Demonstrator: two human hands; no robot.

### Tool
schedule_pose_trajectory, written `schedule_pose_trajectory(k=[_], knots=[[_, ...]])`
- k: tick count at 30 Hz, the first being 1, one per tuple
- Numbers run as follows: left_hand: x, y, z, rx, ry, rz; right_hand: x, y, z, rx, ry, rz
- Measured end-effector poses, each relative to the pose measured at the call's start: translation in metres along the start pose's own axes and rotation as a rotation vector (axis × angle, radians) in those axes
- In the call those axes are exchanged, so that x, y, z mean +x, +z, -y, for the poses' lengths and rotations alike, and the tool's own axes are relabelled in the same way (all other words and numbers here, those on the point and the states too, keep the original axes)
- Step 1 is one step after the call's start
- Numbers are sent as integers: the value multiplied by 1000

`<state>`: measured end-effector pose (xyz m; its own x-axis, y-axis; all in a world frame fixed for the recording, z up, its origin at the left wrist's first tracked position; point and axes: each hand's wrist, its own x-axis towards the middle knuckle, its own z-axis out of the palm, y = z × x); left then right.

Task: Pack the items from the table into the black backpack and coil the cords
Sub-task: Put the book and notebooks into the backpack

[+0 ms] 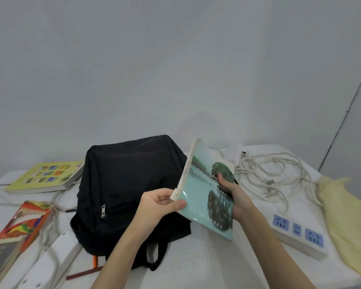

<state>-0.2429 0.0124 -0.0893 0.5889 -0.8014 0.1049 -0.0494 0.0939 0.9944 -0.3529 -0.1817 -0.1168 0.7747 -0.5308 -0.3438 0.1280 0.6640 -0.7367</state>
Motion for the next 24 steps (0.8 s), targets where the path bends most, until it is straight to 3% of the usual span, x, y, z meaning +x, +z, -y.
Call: schedule_pose_trajectory(k=[3, 6, 11, 16, 20, 24], knots=[[6, 3, 6, -105, 4, 55, 0, -3, -8, -14, 111, 47], [11, 4, 14, -254, -57, 63, -1, -2, -5, -6, 90, 87], [18, 14, 9, -407, -57, -179, -3, 8, 10, 106, -134, 72], [28, 19, -14, -527, -30, -482, -12, 15, 16, 80, -169, 141], [33, 2, -28, -481, -43, -533, -8, 10, 23, -101, -328, 88], [36, -17, -30, -381, -73, -588, -3, 5, 25, -178, -319, 73]])
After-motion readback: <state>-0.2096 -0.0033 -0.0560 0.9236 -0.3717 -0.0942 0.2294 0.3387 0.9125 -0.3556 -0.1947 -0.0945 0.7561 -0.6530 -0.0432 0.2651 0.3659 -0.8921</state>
